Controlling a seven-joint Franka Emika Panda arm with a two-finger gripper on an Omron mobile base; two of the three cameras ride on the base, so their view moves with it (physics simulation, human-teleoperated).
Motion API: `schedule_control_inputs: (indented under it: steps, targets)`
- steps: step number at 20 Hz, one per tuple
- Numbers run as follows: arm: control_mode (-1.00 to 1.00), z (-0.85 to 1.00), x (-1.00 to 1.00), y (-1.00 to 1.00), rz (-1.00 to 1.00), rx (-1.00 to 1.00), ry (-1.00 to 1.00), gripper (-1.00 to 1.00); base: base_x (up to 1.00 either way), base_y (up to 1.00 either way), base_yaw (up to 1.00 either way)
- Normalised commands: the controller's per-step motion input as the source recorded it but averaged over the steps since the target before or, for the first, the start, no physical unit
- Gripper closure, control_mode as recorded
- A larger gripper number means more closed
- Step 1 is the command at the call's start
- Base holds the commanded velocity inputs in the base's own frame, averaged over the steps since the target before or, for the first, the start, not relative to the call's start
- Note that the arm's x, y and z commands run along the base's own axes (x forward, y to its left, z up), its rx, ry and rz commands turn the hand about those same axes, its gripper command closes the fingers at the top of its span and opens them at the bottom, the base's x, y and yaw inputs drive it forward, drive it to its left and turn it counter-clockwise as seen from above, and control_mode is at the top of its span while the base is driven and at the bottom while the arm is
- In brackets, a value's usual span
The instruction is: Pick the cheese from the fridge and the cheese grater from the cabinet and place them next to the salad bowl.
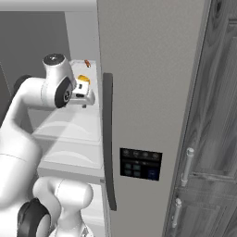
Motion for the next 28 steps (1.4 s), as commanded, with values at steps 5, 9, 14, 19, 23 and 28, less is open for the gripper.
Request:
schedule_control_inputs:
  steps: [5,9,14,19,23,28]
  targets:
    - [-1.0,0.06,0.0,0.36,0.0,0.0,-0.19,-1.0,0.0,0.0,0.0]
    - [-1.0,0.09,0.02,0.38,0.0,0.0,-0.11,-1.0,0.0,0.0,0.0]
    - [-1.0,0.2,0.16,0.38,0.0,0.0,-0.1,-1.0,0.0,0.0,0.0]
    - [-1.0,0.23,0.28,0.23,0.0,0.0,-0.02,-1.0,0.0,0.0,0.0]
    - [-1.0,0.2,0.33,0.21,0.0,0.0,0.0,-1.0,0.0,0.0,0.0]
    - [-1.0,0.2,0.34,0.08,0.0,0.0,0.0,-1.0,0.0,0.0,0.0]
